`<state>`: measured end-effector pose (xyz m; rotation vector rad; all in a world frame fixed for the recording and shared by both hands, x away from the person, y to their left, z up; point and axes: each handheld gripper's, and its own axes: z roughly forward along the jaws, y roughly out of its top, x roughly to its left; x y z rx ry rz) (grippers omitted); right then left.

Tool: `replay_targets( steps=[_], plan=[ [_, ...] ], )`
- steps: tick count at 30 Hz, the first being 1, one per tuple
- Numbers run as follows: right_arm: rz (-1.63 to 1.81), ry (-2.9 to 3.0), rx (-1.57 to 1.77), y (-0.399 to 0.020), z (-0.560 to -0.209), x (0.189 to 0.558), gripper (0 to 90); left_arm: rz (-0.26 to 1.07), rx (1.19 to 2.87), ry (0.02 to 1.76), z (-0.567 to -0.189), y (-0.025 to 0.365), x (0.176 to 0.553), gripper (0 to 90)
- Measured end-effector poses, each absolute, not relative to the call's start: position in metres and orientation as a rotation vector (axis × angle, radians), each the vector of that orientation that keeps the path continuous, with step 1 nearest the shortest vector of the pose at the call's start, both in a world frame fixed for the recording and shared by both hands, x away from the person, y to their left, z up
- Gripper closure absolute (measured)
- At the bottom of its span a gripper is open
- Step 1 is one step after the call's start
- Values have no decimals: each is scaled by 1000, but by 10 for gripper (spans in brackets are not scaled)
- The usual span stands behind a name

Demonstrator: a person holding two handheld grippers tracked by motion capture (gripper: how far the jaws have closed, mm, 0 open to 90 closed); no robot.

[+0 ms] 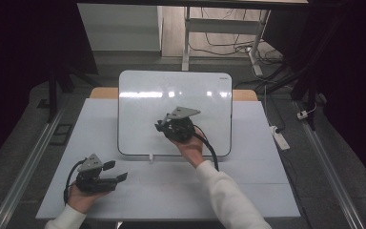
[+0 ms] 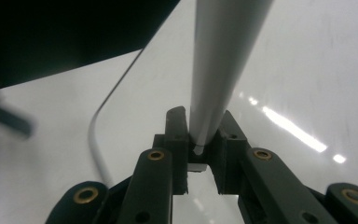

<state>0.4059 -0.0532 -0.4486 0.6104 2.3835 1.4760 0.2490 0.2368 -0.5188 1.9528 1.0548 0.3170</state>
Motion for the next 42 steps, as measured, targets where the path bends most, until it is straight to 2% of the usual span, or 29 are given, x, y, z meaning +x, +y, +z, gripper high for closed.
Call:
replay_targets(
  steps=[8, 15, 25, 34, 42],
  plan=[
    [1490, 2532, 550, -96, -454, 358, 784, 358, 1917, 1048, -515, 236, 248, 290],
    [1476, 2626, 561, -116, -467, 337, 784, 405, 1888, 1003, -507, 230, 247, 303],
    [1484, 2677, 557, -123, -478, 331, 783, 440, 1880, 835, -478, 200, 250, 319],
    [1535, 2681, 591, -122, -480, 330, 783, 421, 1896, 687, -451, 147, 265, 341],
    [1585, 2695, 649, -121, -484, 331, 783, 399, 1912, 625, -443, 107, 278, 358]
  ],
)
